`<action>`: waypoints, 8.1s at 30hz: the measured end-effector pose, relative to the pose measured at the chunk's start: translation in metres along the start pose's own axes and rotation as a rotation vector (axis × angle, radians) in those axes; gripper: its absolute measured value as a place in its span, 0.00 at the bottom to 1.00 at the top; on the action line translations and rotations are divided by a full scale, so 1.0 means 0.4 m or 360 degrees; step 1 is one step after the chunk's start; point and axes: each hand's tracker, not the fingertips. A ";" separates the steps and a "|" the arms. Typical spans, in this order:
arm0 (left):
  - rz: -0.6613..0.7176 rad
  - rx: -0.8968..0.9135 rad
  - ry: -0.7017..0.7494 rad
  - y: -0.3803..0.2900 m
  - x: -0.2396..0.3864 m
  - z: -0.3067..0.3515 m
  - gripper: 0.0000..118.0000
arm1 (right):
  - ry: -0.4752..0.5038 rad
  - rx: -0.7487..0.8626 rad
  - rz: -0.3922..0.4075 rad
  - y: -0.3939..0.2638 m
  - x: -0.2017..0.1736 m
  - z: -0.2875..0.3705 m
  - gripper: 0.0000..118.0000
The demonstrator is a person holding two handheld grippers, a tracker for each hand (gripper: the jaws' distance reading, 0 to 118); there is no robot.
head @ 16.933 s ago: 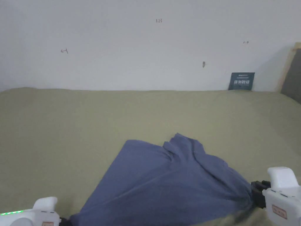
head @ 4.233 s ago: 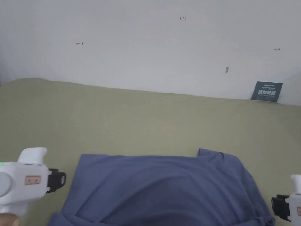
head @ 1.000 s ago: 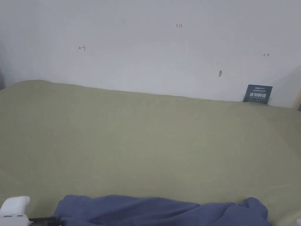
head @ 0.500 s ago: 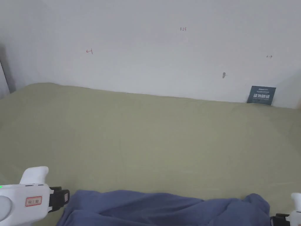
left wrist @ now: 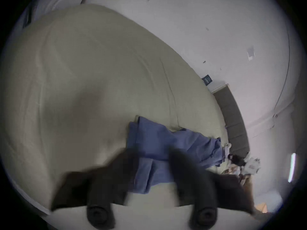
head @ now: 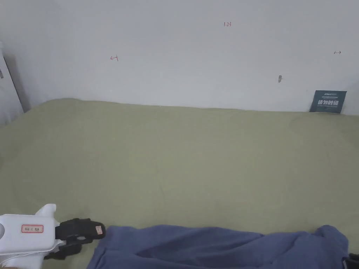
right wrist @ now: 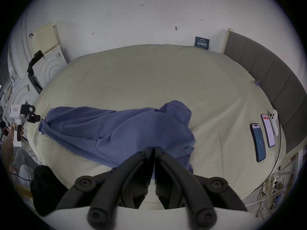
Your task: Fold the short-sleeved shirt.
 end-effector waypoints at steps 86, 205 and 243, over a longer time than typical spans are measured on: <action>-0.0157 -0.0191 -0.0445 -0.108 0.266 -0.350 0.00 | 0.0137 -0.0040 0.0065 -0.014 -0.022 -0.023 0.06; -0.0041 -0.0536 -0.0698 -0.031 0.210 -0.455 1.00 | 0.0089 -0.0310 -0.0106 0.081 -0.263 -0.300 0.06; -0.0221 -0.0508 -0.0636 0.024 0.260 -0.499 0.20 | 0.0059 0.0051 -0.0052 0.129 -0.461 -0.245 0.06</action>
